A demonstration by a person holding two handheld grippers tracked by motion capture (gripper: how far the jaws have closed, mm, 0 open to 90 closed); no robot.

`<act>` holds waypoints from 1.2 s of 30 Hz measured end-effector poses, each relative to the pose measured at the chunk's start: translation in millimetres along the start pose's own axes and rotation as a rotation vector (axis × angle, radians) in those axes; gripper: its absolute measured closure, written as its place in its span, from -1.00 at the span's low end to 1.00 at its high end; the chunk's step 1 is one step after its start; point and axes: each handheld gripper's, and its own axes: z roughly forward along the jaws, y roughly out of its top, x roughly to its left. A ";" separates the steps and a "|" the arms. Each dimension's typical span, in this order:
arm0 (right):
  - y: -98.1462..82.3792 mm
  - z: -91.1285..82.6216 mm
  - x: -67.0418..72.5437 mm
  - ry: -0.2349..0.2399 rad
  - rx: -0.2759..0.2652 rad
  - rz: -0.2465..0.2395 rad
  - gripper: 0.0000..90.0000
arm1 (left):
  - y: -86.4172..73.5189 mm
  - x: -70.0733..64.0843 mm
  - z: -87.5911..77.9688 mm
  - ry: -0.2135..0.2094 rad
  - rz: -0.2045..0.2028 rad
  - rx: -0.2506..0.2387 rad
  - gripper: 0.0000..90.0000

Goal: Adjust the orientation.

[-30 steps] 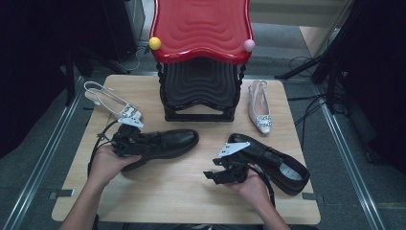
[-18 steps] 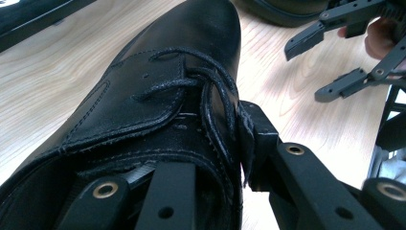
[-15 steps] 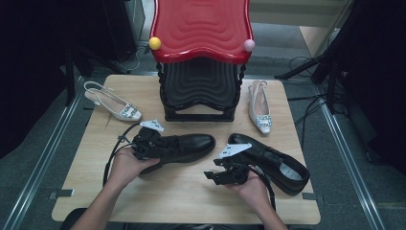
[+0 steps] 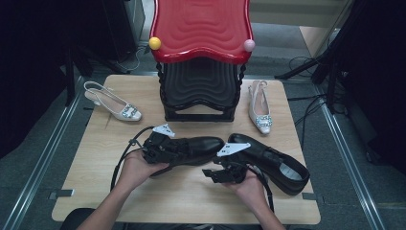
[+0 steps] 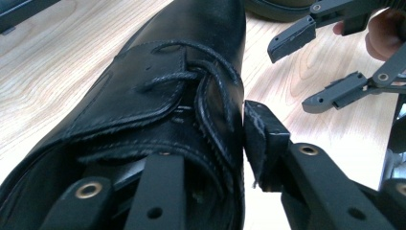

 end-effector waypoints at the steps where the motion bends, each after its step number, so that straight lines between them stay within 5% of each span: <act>1: 0.3 0.0 0.6 -0.001 -0.004 -0.002 -0.08 | -0.5 0.8 -2.4 -0.004 -0.005 -0.001 0.38; 13: 4.4 1.8 -0.1 0.000 -0.014 -0.017 -0.04 | -11.2 15.3 -55.1 0.017 -0.021 -0.017 0.30; 20: 9.3 5.7 -0.2 0.014 -0.017 -0.022 0.03 | -22.5 26.7 -78.7 0.053 -0.029 -0.063 0.65; 23: 11.8 9.0 0.4 0.024 -0.017 -0.025 0.08 | -25.7 32.9 -83.0 0.063 -0.046 -0.064 0.87; 30: 14.8 13.5 1.8 0.032 -0.017 -0.024 0.22 | -40.9 59.5 -83.4 0.107 -0.100 -0.065 1.00; 36: 19.1 18.5 1.2 0.034 -0.033 -0.027 0.75 | -50.5 75.7 -67.6 0.127 -0.136 -0.050 1.00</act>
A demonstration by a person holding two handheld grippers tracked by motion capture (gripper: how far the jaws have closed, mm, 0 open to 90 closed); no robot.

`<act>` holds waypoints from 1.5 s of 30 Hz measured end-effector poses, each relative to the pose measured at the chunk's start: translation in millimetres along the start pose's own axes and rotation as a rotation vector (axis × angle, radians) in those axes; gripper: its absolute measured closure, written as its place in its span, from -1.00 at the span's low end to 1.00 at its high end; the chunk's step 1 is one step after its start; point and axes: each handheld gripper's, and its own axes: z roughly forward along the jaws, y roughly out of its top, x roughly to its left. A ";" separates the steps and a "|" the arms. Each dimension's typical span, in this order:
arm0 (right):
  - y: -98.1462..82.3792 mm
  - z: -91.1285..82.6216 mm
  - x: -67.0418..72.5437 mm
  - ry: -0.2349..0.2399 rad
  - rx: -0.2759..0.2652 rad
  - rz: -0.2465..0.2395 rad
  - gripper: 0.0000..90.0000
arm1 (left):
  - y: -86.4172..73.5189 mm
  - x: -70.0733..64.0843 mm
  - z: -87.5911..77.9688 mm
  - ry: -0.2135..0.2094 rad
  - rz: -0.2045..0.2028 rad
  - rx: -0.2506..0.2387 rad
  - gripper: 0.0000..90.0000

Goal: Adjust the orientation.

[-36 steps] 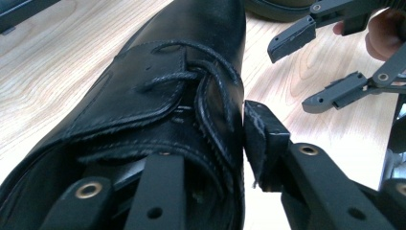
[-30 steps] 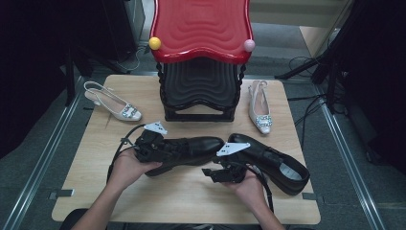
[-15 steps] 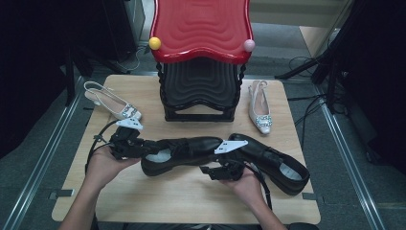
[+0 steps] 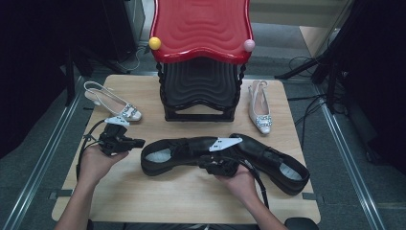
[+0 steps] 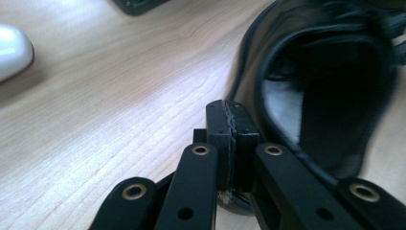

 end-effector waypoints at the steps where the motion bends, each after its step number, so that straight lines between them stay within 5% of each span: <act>1: 0.6 1.2 0.0 0.006 -0.001 0.001 0.79 | -1.6 2.3 6.9 0.003 -0.010 0.011 1.00; 7: 4.2 10.6 -0.6 0.009 0.019 0.006 0.96 | -5.4 -3.3 14.5 -0.003 0.009 0.027 1.00; 19: 10.0 13.2 -9.6 -0.001 0.042 0.031 1.00 | -16.5 -10.9 11.1 -0.052 -0.021 0.012 1.00; 30: 16.1 15.2 -18.9 0.017 0.055 0.066 1.00 | -26.3 -31.7 10.0 -0.079 0.005 0.030 1.00; 37: 21.8 20.2 -20.5 0.016 0.062 0.062 1.00 | -34.7 -42.7 7.3 -0.102 -0.021 0.036 1.00; 41: 23.4 20.5 -22.1 0.006 0.063 0.069 1.00 | -36.5 -50.5 8.8 -0.129 0.000 0.051 1.00; 45: 25.6 17.7 -24.2 0.011 0.051 0.074 1.00 | -33.9 -52.6 11.2 -0.090 0.034 0.046 1.00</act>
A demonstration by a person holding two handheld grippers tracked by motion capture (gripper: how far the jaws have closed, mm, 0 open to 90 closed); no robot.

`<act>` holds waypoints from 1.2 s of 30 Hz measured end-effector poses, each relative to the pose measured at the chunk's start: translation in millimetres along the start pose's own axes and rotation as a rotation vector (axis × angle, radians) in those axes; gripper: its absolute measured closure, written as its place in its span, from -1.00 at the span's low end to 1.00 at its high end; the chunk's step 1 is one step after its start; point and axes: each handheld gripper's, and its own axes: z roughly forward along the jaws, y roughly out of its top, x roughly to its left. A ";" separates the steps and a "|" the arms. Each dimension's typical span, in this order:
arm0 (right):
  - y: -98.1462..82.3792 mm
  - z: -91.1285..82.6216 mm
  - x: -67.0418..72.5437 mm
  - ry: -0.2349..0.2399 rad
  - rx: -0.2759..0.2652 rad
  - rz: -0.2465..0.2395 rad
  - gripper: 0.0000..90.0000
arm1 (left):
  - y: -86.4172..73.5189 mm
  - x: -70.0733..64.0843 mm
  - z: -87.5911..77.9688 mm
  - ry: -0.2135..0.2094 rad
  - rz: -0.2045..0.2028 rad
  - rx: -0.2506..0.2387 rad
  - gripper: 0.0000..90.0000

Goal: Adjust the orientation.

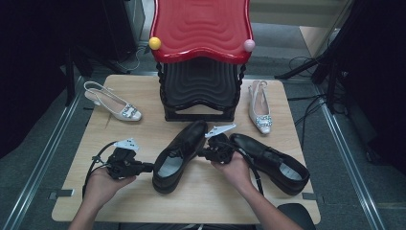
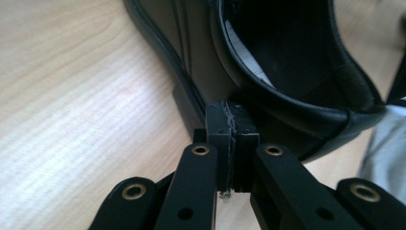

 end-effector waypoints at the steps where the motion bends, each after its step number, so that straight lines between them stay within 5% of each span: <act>1: 0.2 -1.6 1.2 0.000 -0.003 0.003 1.00 | 1.2 1.5 0.8 0.004 0.000 -0.006 1.00; 9: -5.7 -8.6 19.6 0.022 -0.023 -0.025 1.00 | 14.6 9.2 16.2 0.031 0.006 -0.024 0.99; 16: -9.5 -6.6 31.0 0.028 -0.035 -0.039 1.00 | 19.3 13.1 24.5 0.013 -0.010 -0.011 1.00; 26: -9.3 -6.9 27.5 0.028 -0.032 -0.031 1.00 | 19.0 6.8 27.6 -0.008 -0.030 -0.008 1.00; 36: -8.2 -11.9 18.1 0.003 -0.033 -0.010 1.00 | 18.2 -7.9 33.5 -0.029 0.007 0.011 1.00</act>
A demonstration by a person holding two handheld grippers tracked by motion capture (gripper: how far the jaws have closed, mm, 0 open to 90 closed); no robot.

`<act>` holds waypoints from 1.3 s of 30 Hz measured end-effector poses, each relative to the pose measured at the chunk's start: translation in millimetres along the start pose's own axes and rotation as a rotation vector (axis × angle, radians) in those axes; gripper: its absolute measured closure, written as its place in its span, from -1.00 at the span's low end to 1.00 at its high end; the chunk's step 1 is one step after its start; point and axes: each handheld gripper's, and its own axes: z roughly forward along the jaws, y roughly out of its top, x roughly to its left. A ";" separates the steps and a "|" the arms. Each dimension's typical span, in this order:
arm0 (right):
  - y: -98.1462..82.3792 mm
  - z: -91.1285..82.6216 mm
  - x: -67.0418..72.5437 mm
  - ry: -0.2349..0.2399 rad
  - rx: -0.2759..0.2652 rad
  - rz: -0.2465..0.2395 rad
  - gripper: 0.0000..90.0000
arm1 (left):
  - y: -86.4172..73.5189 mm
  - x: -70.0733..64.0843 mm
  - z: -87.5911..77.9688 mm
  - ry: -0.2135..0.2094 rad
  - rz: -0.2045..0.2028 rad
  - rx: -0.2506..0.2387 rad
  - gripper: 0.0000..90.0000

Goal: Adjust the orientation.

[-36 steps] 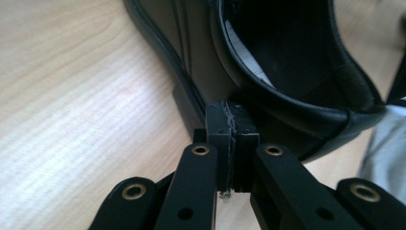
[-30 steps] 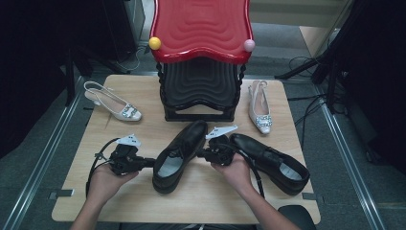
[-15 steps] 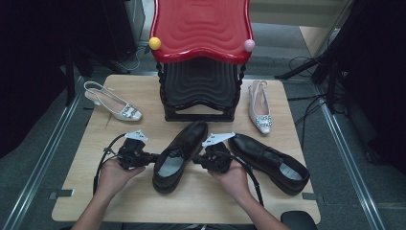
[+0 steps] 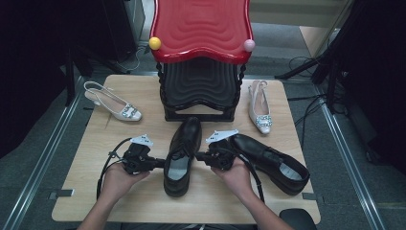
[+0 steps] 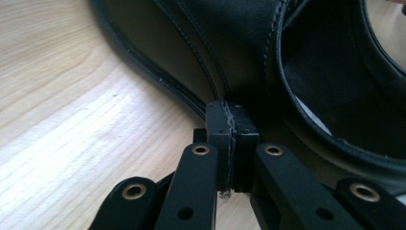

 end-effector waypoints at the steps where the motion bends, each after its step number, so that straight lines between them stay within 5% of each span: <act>1: 0.0 -0.7 -1.0 0.000 0.001 0.001 1.00 | -0.1 -1.3 0.5 -0.004 0.001 0.001 1.00; 7: -0.4 -4.0 -3.1 -0.012 0.013 -0.005 1.00 | -0.2 -4.9 2.7 -0.033 -0.004 0.000 0.98; 10: -0.7 -5.8 -5.7 -0.006 0.016 0.002 0.89 | 0.2 -2.5 -0.1 -0.024 0.007 -0.003 0.85; 17: -5.5 -13.6 -9.6 -0.020 0.012 -0.009 0.55 | -1.3 10.5 -11.6 -0.034 -0.052 -0.042 0.40; 22: -9.6 -20.7 -10.2 -0.019 0.005 -0.021 0.42 | -0.3 16.1 -14.4 -0.026 -0.056 -0.046 0.21; 39: -22.2 -56.7 -14.5 -0.041 0.002 -0.023 0.28 | 12.5 26.2 -12.3 -0.037 -0.007 -0.015 0.08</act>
